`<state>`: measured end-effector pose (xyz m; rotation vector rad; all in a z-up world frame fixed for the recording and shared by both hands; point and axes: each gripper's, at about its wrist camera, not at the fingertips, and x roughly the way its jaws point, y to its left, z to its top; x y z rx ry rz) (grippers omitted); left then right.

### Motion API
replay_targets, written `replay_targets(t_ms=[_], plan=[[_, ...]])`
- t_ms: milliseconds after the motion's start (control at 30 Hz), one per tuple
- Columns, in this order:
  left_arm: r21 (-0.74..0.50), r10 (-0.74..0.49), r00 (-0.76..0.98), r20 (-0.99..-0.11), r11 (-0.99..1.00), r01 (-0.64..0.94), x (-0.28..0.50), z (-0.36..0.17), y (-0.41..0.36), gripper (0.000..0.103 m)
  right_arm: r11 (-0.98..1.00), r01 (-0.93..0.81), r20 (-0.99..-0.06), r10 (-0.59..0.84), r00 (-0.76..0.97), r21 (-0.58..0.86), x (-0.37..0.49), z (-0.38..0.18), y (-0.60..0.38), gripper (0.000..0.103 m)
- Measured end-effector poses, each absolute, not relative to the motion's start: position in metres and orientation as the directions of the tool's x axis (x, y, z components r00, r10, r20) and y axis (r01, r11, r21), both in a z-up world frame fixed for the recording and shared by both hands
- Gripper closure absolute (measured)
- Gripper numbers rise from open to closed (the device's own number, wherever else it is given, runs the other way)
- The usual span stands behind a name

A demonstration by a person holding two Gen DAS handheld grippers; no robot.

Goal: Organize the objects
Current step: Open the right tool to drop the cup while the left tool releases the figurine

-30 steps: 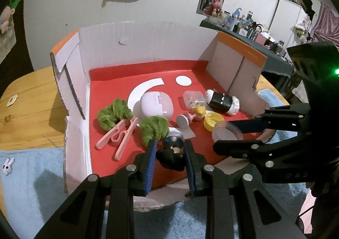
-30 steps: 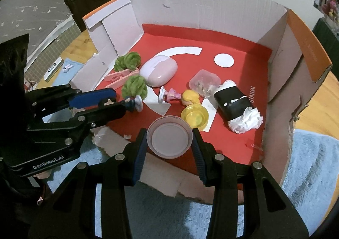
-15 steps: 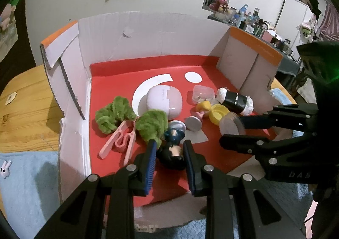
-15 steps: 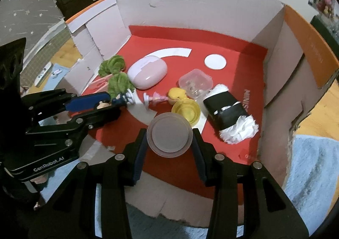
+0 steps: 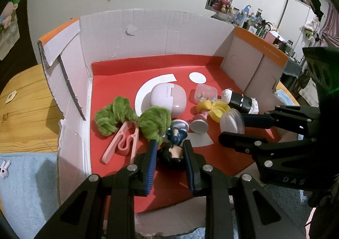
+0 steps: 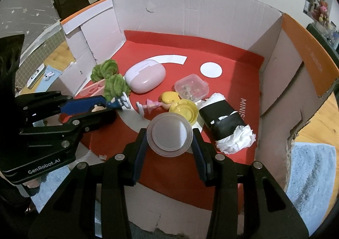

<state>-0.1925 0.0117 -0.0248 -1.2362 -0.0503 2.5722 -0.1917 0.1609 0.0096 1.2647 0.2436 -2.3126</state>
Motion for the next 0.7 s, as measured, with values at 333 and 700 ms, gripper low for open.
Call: replay_targets(t_ms=[333,700], plan=[[-0.164,0.275,-0.591,-0.759,-0.958,-0.235,-0.1935,-0.0251,0.0111,0.077,-0.864,0.493,-0.817,-0.357,-0.452,0.104,-0.1886,0.0114,0.1657,0.045],[-0.168,0.272,-0.603,-0.75,-0.96,-0.225,-0.1895,-0.0226,0.0087,0.072,-0.864,0.494,-0.805,-0.359,-0.473,0.095,-0.1811,0.016,0.164,0.038]])
